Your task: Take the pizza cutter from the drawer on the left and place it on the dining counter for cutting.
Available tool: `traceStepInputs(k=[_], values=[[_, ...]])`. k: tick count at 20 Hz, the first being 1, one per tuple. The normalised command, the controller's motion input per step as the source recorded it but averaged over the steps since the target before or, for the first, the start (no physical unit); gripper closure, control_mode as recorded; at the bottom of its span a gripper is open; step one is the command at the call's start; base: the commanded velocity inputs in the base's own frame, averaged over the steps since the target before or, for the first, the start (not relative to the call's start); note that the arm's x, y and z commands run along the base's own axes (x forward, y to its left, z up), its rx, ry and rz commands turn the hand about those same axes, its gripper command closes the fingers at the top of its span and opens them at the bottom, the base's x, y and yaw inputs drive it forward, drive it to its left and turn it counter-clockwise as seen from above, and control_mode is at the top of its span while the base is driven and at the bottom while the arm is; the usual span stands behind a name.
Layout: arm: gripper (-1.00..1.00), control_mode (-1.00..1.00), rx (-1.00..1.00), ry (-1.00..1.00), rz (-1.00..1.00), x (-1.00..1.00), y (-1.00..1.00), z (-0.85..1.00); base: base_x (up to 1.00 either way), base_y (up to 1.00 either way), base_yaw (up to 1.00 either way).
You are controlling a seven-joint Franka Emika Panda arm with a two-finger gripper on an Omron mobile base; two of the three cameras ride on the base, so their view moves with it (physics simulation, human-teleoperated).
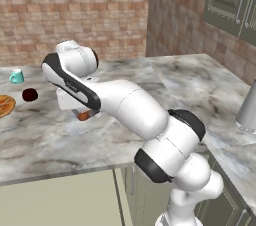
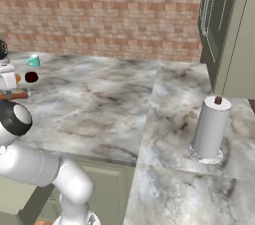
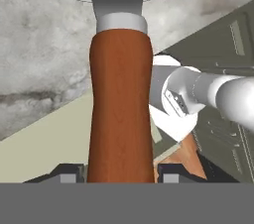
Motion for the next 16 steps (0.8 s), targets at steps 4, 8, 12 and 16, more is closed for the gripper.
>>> traceStepInputs(k=[4,8,12,16], values=[[1.0,-1.0,0.0,-0.1,0.19,0.5,0.13,-0.59,0.0,0.0,0.0],[1.0,-1.0,0.0,-0.15,0.28,0.32,0.03,-0.5,0.0,0.0,0.0],[1.0,-1.0,0.06,-0.11,0.31,0.53,-0.14,-0.35,0.0,0.0,0.0],[1.0,-1.0,0.16,-0.01,0.3,0.64,-0.21,-0.28,0.0,0.0,0.0]])
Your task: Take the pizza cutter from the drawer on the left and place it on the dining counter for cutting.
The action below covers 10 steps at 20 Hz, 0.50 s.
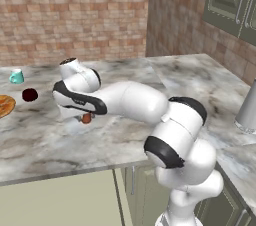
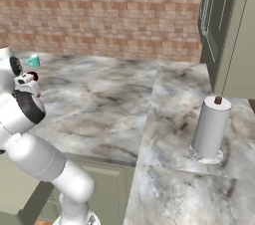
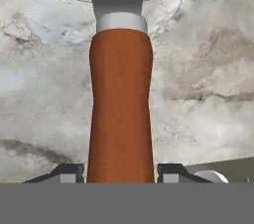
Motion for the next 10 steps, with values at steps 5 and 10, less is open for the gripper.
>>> traceStepInputs(k=[5,10], values=[[1.0,-1.0,0.2,0.0,0.22,0.62,0.0,-0.3,0.0,0.0,0.0],[1.0,-1.0,0.18,0.0,0.2,0.62,0.0,-0.44,0.0,0.0,0.0]])
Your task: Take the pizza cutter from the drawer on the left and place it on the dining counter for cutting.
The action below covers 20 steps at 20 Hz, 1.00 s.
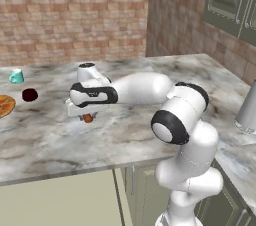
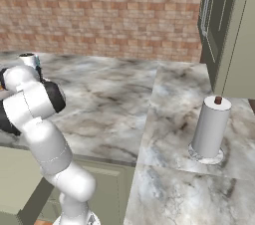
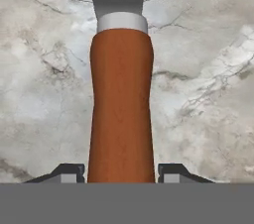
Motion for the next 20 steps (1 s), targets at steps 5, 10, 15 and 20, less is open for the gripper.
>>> traceStepInputs(k=[5,10,15,20], values=[[1.0,-1.0,0.17,0.0,0.15,0.68,0.01,-0.4,0.0,0.0,0.0],[1.0,-1.0,0.1,0.0,0.11,0.48,0.08,-0.39,0.0,0.0,0.0],[1.0,-1.0,-0.01,0.0,0.0,0.24,0.21,-0.25,0.0,0.0,0.0],[1.0,-1.0,-0.02,0.0,0.0,0.16,0.24,-0.27,0.0,0.0,0.0]])
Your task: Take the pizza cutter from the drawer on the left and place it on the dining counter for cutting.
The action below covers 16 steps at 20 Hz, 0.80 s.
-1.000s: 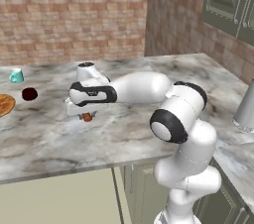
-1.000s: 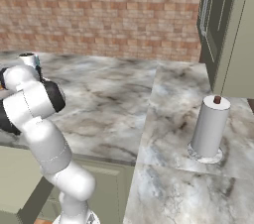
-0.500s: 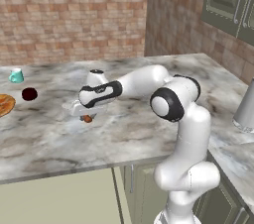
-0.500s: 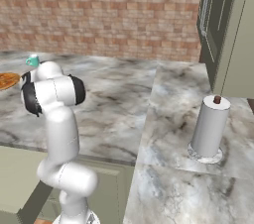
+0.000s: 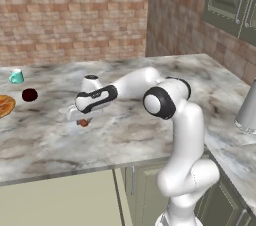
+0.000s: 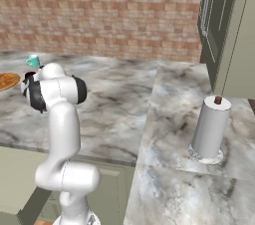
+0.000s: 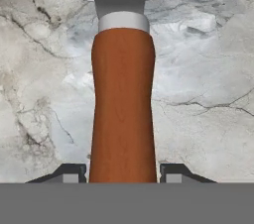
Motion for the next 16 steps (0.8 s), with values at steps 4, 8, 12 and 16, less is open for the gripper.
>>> traceStepInputs(k=[4,8,12,16], values=[[1.0,-1.0,0.0,0.0,0.0,0.15,0.18,-0.33,0.0,0.0,0.0],[1.0,-1.0,0.0,0.0,0.0,0.09,0.06,-0.28,0.0,0.0,0.0],[1.0,-1.0,0.0,0.0,0.0,0.06,0.0,-0.21,0.0,0.0,0.0],[1.0,-1.0,0.0,0.0,0.0,0.02,0.0,-0.29,0.0,0.0,0.0]])
